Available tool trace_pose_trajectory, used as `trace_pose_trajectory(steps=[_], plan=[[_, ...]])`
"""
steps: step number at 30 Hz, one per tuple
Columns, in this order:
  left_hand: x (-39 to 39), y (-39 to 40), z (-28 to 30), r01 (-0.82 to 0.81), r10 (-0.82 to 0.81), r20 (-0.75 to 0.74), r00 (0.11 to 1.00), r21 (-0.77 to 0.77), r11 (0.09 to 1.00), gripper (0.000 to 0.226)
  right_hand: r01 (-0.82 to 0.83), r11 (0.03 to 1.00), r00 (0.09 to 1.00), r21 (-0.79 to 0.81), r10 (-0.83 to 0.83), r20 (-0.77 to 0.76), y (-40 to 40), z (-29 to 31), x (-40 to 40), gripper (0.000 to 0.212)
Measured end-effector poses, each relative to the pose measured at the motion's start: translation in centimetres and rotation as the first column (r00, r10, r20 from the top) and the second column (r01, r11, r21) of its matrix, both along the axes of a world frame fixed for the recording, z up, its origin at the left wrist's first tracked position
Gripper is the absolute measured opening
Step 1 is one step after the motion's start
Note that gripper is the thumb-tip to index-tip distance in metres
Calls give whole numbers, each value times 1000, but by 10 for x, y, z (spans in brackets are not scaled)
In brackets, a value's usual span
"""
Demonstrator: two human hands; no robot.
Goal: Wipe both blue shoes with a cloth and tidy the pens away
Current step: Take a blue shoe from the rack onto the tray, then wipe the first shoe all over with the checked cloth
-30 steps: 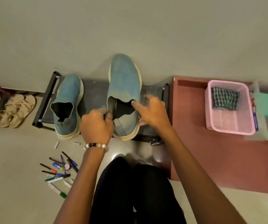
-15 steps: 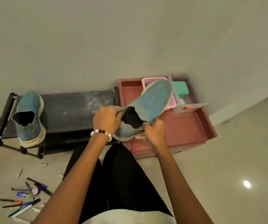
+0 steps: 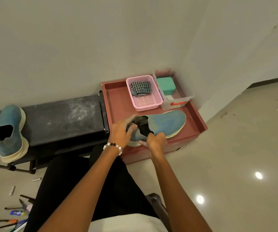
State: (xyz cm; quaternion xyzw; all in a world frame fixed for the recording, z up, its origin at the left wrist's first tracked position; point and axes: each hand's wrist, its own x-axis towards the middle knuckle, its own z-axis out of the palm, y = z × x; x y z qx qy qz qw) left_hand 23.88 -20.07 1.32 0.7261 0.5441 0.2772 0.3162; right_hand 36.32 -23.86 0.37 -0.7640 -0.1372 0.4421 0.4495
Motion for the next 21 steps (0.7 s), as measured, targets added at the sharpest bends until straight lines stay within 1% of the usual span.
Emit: trace_pose_trajectory(steps=[2, 5, 7, 9, 10, 11, 12, 14, 15, 16, 18, 19, 20, 21], plan=[[-3, 6, -15, 36, -36, -31, 999, -6, 999, 47, -27, 1000, 1000, -12, 27, 3, 10, -19, -3, 12], [-5, 13, -35, 45, -52, -62, 997, -106, 993, 53, -101, 994, 995, -34, 102, 12, 22, -46, -4, 17], [-6, 15, -46, 13, -22, -64, 998, -141, 990, 56, -202, 976, 974, -84, 209, 90, 25, -66, 8, 20], [-6, 17, -50, -49, 47, -20, 999, -128, 990, 55, -302, 943, 933, -138, 322, 162, 25, -72, 24, 22], [-5, 18, -50, -97, 99, 14, 995, -126, 987, 52, -334, 929, 904, -160, 364, 223, 27, -73, 36, 23], [-5, 21, -50, -146, 153, 52, 987, -124, 982, 47, -333, 928, 876, -167, 370, 310, 32, -65, 44, 25], [-4, 25, -51, -196, 210, 92, 973, -137, 971, 41, -306, 941, 857, -145, 338, 390, 41, -57, 53, 28], [-2, 33, -50, -279, 311, 173, 935, -184, 942, 31, -272, 961, 829, -41, 256, 497, 68, -36, 63, 30], [-2, 39, -49, -311, 353, 208, 912, -208, 927, 26, -297, 955, 802, -4, 252, 541, 88, -27, 66, 28], [-2, 45, -49, -341, 391, 232, 891, -226, 912, 23, -343, 939, 764, 16, 269, 587, 110, -20, 67, 24], [-5, 58, -49, -387, 438, 245, 865, -231, 893, 20, -456, 890, 655, -17, 348, 670, 155, -15, 66, 14], [-6, 66, -51, -402, 456, 257, 852, -238, 884, 20, -513, 856, 574, -65, 398, 715, 176, -19, 67, 17], [-7, 74, -52, -414, 477, 275, 835, -258, 873, 20, -573, 807, 468, -145, 467, 750, 196, -29, 67, 21], [-9, 82, -54, -419, 494, 298, 817, -282, 863, 21, -626, 741, 343, -243, 542, 767, 214, -38, 67, 27]])
